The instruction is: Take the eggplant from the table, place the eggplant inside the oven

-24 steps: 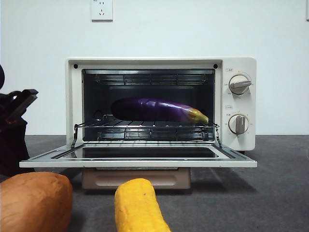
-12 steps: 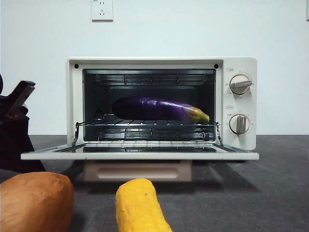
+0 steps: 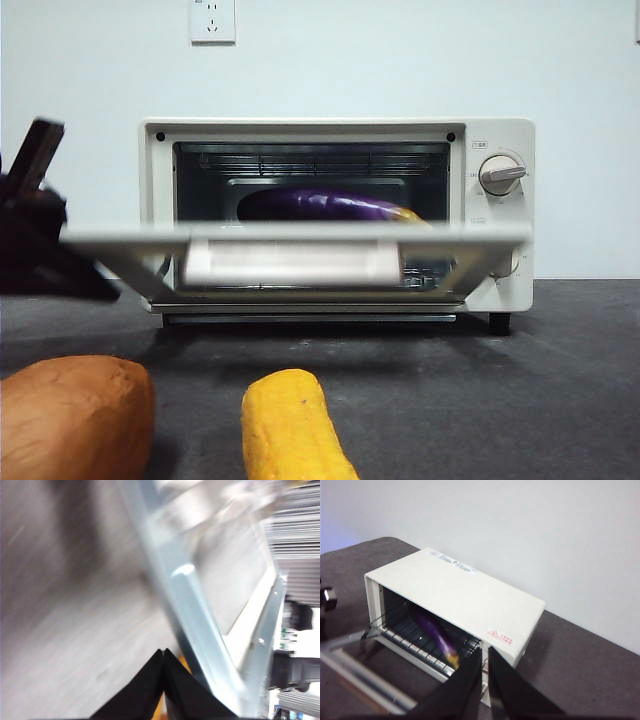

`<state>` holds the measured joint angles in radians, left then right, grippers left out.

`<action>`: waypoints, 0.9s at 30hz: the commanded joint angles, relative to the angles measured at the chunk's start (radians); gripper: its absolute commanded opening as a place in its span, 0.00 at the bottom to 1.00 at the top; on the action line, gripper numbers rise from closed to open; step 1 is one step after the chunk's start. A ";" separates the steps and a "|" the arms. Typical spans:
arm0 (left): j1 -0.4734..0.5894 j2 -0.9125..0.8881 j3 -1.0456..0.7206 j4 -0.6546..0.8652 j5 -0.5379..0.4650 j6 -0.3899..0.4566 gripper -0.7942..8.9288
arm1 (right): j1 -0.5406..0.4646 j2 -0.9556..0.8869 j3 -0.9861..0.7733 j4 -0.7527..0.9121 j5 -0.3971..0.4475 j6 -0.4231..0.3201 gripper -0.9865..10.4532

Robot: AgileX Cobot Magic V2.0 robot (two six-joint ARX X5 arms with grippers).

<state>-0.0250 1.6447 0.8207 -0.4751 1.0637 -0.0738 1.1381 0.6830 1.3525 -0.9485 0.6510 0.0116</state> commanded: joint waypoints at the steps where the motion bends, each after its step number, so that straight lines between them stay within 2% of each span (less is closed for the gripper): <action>1: 0.006 0.016 0.070 0.023 0.045 -0.026 0.09 | 0.013 0.008 0.019 -0.012 0.003 0.039 0.09; 16: 0.027 0.016 0.451 0.072 0.027 -0.122 0.09 | 0.013 0.008 0.007 -0.097 0.000 0.133 0.09; 21: 0.024 0.014 0.497 0.008 0.027 -0.140 0.09 | 0.013 0.008 0.006 -0.107 0.003 0.148 0.09; 23: 0.017 0.003 0.497 -0.040 0.027 -0.122 0.09 | 0.013 0.009 0.005 -0.107 0.004 0.161 0.09; 27: -0.018 -0.048 0.497 -0.158 -0.002 -0.019 0.09 | 0.012 0.011 -0.011 -0.106 0.004 0.176 0.09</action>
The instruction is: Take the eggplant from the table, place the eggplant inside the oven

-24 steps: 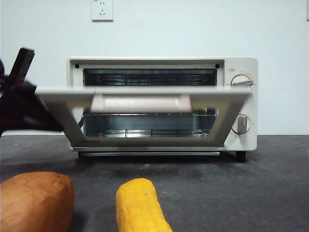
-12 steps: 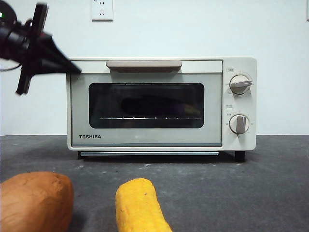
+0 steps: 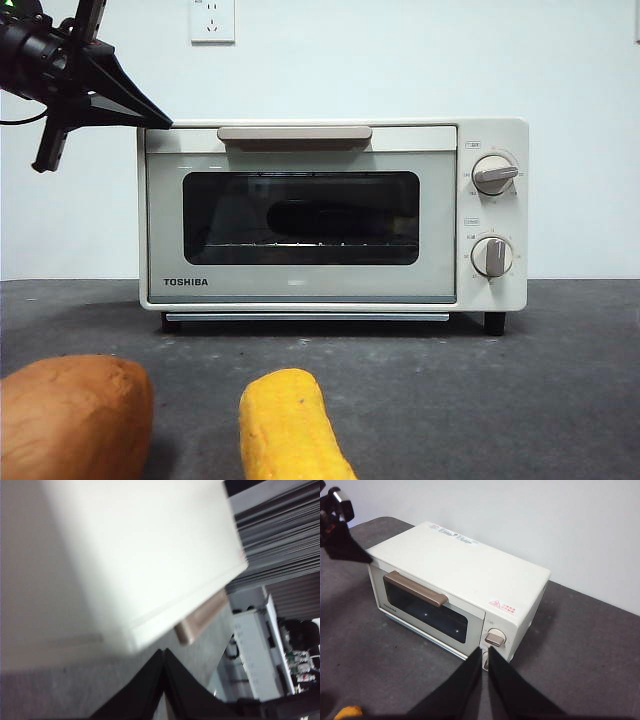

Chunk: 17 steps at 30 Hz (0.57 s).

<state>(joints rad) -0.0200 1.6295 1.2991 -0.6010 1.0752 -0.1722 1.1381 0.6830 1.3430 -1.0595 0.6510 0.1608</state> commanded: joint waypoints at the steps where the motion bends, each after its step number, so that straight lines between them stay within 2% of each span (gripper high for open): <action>1: -0.035 -0.050 0.018 -0.045 -0.039 0.090 0.09 | 0.012 0.011 -0.008 0.005 0.005 0.037 0.09; 4: -0.085 -0.118 0.019 -0.063 -0.156 0.113 0.09 | 0.011 0.016 -0.050 0.014 0.012 0.069 0.09; 11: -0.262 -0.270 0.018 -0.037 -0.541 0.162 0.09 | 0.003 0.016 -0.279 0.192 0.056 0.100 0.09; 14: -0.337 -0.310 0.016 -0.027 -0.637 0.194 0.09 | -0.013 0.016 -0.388 0.296 0.049 0.111 0.09; 17: -0.399 -0.342 -0.003 0.000 -0.714 0.199 0.09 | -0.044 0.032 -0.484 0.369 0.008 0.136 0.09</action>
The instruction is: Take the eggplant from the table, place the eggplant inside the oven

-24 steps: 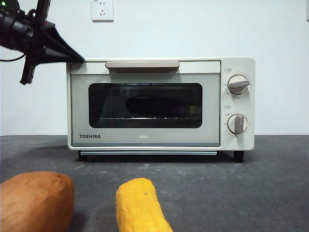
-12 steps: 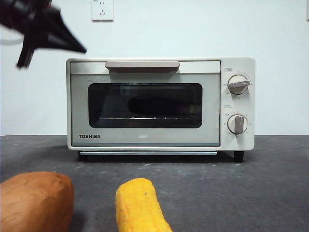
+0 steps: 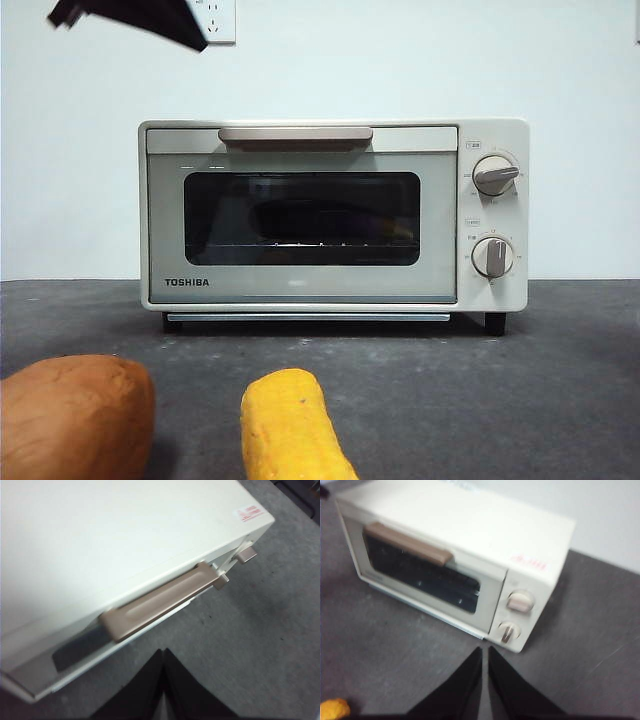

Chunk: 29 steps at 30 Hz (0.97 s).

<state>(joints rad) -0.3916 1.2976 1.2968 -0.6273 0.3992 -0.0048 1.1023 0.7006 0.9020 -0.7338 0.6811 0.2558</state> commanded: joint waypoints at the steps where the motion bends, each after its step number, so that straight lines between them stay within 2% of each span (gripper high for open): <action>1: -0.042 -0.023 -0.017 0.040 -0.053 0.031 0.09 | -0.025 0.019 -0.074 0.063 -0.039 0.053 0.09; 5: -0.067 -0.086 -0.136 0.133 -0.094 0.009 0.09 | -0.096 0.017 -0.175 0.153 -0.087 0.056 0.09; 10: -0.069 -0.201 -0.363 0.291 -0.164 -0.040 0.09 | -0.190 0.016 -0.309 0.349 -0.129 0.055 0.09; 17: -0.069 -0.306 -0.486 0.303 -0.297 -0.060 0.09 | -0.280 0.039 -0.418 0.611 -0.126 0.051 0.09; 29: -0.069 -0.309 -0.486 0.307 -0.299 -0.084 0.09 | -0.295 0.036 -0.420 0.629 -0.124 0.050 0.09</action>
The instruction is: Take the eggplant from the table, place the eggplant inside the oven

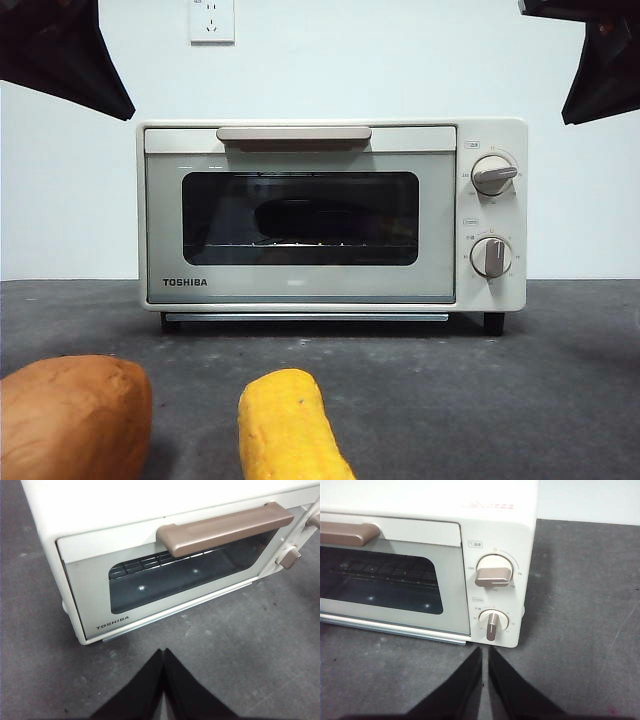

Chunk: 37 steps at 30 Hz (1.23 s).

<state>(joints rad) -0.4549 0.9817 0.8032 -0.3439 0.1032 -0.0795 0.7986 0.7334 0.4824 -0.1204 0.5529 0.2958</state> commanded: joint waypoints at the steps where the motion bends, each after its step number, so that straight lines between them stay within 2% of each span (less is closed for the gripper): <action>1: -0.005 0.007 0.007 0.031 -0.003 -0.008 0.09 | 0.009 0.003 0.000 0.015 0.005 0.010 0.09; 7: -0.012 0.006 0.007 0.031 0.002 -0.009 0.09 | 0.009 0.003 0.000 0.015 0.005 0.010 0.09; 11: 0.000 -0.090 0.007 -0.017 -0.018 0.003 0.09 | 0.009 0.003 0.000 0.015 0.004 0.010 0.09; 14: 0.014 -0.194 -0.004 -0.011 -0.034 0.125 0.09 | 0.009 0.003 0.000 0.015 0.005 0.010 0.09; 18: 0.060 -0.352 -0.085 0.092 -0.076 0.223 0.09 | 0.009 0.003 0.000 0.015 0.005 0.010 0.09; 22: 0.167 -0.534 -0.233 0.177 -0.164 0.220 0.09 | 0.009 0.003 0.000 0.015 0.005 0.010 0.09; 28: 0.312 -0.772 -0.463 0.183 -0.163 0.217 0.09 | 0.009 0.003 0.000 0.015 0.005 0.010 0.09; 37: 0.393 -0.973 -0.706 0.179 -0.163 0.175 0.09 | 0.009 0.003 0.000 0.015 0.004 0.010 0.09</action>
<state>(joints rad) -0.0643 0.0170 0.1051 -0.1768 -0.0574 0.1112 0.7982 0.7319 0.4824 -0.1154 0.5529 0.2958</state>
